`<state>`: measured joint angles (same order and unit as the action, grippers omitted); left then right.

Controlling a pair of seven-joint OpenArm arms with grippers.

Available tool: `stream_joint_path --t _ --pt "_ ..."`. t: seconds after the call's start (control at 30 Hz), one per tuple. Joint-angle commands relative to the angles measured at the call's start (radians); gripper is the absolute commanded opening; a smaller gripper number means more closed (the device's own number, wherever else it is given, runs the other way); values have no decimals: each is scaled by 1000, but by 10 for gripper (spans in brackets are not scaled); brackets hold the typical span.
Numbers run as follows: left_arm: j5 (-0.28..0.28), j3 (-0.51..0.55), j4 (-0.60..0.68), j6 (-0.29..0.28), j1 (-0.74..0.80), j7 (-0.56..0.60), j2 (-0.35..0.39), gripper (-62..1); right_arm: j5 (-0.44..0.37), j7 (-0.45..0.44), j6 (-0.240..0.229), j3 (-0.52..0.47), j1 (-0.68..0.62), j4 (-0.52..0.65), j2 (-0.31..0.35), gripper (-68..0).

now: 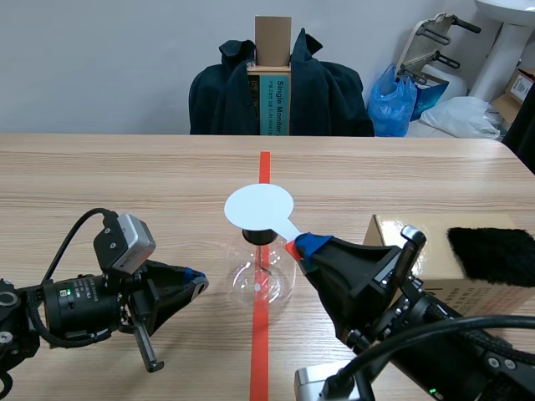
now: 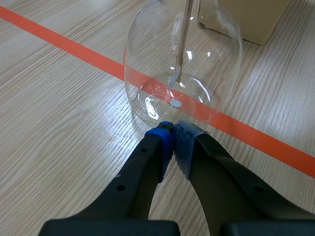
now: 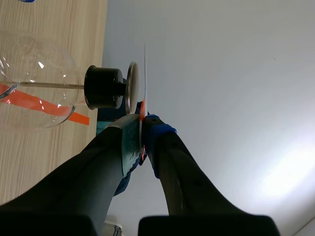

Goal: Do the electroscope experiment.
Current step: 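Move the plate toward and away from the electroscope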

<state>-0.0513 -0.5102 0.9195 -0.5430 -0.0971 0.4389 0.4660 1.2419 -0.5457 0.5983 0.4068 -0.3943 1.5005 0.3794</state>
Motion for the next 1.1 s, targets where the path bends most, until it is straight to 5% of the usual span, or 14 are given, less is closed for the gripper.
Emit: stream_joint_path --t 0.0,0.33,0.67,1.07 --pt "-7 6 14 2 -3 14 -2 -582 -6 5 14 -8 6 12 9 -667" --pt "-8 6 14 2 -3 14 -2 -582 -7 84 14 -8 6 12 9 -667" --pt "-8 6 14 2 -2 8 0 -582 -14 323 18 -10 -39 18 9 -667" --pt "-8 13 20 2 6 9 5 -582 -38 407 117 -111 -176 77 9 -667"
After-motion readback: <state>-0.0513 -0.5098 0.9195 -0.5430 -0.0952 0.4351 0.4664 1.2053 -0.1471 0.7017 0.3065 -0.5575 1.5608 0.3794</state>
